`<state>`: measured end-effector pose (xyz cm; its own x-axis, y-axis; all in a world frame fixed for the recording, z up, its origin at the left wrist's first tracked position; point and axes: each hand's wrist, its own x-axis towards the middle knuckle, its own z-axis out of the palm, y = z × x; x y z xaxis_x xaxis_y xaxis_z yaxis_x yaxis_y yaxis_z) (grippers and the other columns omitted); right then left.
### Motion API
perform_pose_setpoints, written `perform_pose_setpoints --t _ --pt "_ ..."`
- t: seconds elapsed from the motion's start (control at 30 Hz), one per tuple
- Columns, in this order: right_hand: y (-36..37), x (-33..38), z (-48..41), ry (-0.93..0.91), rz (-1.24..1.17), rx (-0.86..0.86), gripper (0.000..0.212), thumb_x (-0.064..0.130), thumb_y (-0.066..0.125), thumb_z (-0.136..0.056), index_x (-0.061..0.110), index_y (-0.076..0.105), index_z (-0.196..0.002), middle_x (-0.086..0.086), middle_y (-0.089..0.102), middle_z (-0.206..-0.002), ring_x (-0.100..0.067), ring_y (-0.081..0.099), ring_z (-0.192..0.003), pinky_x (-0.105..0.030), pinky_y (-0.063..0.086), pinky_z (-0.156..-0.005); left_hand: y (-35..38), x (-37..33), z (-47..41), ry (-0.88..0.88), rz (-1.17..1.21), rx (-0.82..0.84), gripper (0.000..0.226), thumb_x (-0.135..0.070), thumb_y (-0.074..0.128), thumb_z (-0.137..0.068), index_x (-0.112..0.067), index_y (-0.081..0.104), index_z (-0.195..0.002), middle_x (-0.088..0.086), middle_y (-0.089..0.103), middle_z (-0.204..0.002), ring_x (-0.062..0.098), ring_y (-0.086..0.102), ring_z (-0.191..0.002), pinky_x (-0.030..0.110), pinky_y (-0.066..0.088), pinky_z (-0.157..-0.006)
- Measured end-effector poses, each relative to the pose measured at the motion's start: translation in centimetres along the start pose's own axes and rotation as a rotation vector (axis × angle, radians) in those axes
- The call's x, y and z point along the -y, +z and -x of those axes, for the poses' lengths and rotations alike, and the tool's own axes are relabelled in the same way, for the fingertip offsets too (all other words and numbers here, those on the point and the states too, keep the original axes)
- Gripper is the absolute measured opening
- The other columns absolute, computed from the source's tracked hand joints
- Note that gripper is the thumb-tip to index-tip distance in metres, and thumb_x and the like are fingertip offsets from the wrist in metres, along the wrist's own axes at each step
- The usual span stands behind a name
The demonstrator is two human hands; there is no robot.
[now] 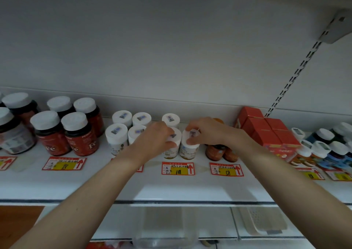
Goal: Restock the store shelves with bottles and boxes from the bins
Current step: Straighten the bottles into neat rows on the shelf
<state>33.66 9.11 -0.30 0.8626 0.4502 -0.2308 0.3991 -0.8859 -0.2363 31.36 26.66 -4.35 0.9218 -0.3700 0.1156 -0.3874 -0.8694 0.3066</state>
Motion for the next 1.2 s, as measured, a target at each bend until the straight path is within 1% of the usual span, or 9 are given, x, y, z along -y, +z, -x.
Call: perform_pose_setpoints --t 0.13,0.33,0.43,0.5,0.6,0.73,0.87,1.0,1.2 --pt "0.1 0.0 0.0 -0.001 -0.01 0.002 0.047 0.029 0.061 -0.087 0.012 0.049 -0.13 -0.005 0.053 -0.13 -0.019 0.05 -0.114 -0.02 0.032 -0.08 0.2 0.2 -0.1 0.002 0.01 -0.003 0.031 -0.029 0.061 -0.085 -0.011 0.065 -0.11 0.012 0.06 -0.111 0.024 0.057 -0.098 0.025 0.039 -0.076" --pt "0.2 0.1 -0.2 0.012 -0.026 0.006 0.047 0.029 0.062 -0.086 0.012 0.05 -0.128 -0.005 0.053 -0.13 -0.02 0.05 -0.115 -0.025 0.037 -0.088 0.1 0.1 -0.1 0.024 -0.046 0.034 0.039 -0.034 0.059 -0.087 -0.012 0.058 -0.119 0.01 0.055 -0.121 0.024 0.054 -0.106 0.032 0.044 -0.089" --pt "0.2 0.0 0.1 0.012 -0.055 -0.005 0.049 0.031 0.061 -0.087 0.013 0.048 -0.13 -0.005 0.051 -0.133 -0.019 0.048 -0.117 -0.023 0.035 -0.087 -0.7 0.1 -0.2 0.033 -0.038 0.003 0.035 -0.035 0.051 -0.091 -0.009 0.058 -0.114 0.008 0.057 -0.115 0.023 0.055 -0.1 0.029 0.044 -0.083" --pt "0.3 -0.1 0.4 0.009 -0.072 -0.047 0.048 0.031 0.059 -0.088 0.013 0.048 -0.131 -0.004 0.05 -0.133 -0.019 0.047 -0.119 -0.02 0.032 -0.085 -1.6 0.5 -1.1 -0.006 -0.033 -0.023 0.031 -0.031 0.045 -0.095 -0.006 0.058 -0.11 0.008 0.057 -0.106 0.025 0.055 -0.097 0.026 0.038 -0.076" --pt "0.7 -0.3 0.7 0.007 -0.106 -0.101 0.045 0.031 0.06 -0.087 0.013 0.052 -0.127 -0.005 0.054 -0.129 -0.018 0.048 -0.116 -0.021 0.033 -0.086 -2.5 1.6 -3.7 -0.06 -0.029 -0.038 0.029 -0.025 0.045 -0.096 0.0 0.058 -0.098 0.016 0.057 -0.098 0.032 0.056 -0.095 0.029 0.036 -0.072" --pt "1.5 -0.2 0.9 0.013 -0.102 -0.083 0.049 0.032 0.064 -0.084 0.013 0.051 -0.128 -0.006 0.052 -0.128 -0.02 0.048 -0.116 -0.026 0.038 -0.096 -2.6 1.6 -6.2 -0.08 -0.029 0.038 0.042 -0.031 0.053 -0.092 0.001 0.056 -0.118 0.021 0.057 -0.119 0.034 0.053 -0.11 0.037 0.043 -0.09" --pt "2.0 -0.3 0.8 0.017 -0.092 -0.081 0.047 0.026 0.063 -0.085 0.014 0.051 -0.129 -0.009 0.051 -0.126 -0.022 0.048 -0.115 -0.027 0.035 -0.096 -1.8 1.4 -7.4 -0.062 0.015 0.125 0.037 -0.032 0.055 -0.089 0.004 0.059 -0.1 0.02 0.061 -0.109 0.033 0.056 -0.105 0.036 0.044 -0.084" --pt "2.0 -0.4 0.7 0.022 -0.09 -0.086 0.044 0.023 0.061 -0.086 0.014 0.051 -0.128 -0.009 0.052 -0.125 -0.022 0.048 -0.115 -0.027 0.036 -0.095 -1.5 1.5 -7.7 -0.059 0.031 0.168 0.04 -0.031 0.054 -0.09 0.0 0.06 -0.114 0.016 0.061 -0.116 0.029 0.055 -0.106 0.034 0.044 -0.089" --pt "2.0 -0.3 0.7 0.019 -0.084 -0.088 0.042 0.022 0.062 -0.086 0.012 0.052 -0.126 -0.01 0.053 -0.124 -0.023 0.05 -0.112 -0.028 0.038 -0.094 -1.3 1.9 -8.0 -0.047 0.056 0.182 0.037 -0.03 0.055 -0.088 -0.002 0.062 -0.111 0.015 0.063 -0.115 0.028 0.056 -0.106 0.032 0.044 -0.089"
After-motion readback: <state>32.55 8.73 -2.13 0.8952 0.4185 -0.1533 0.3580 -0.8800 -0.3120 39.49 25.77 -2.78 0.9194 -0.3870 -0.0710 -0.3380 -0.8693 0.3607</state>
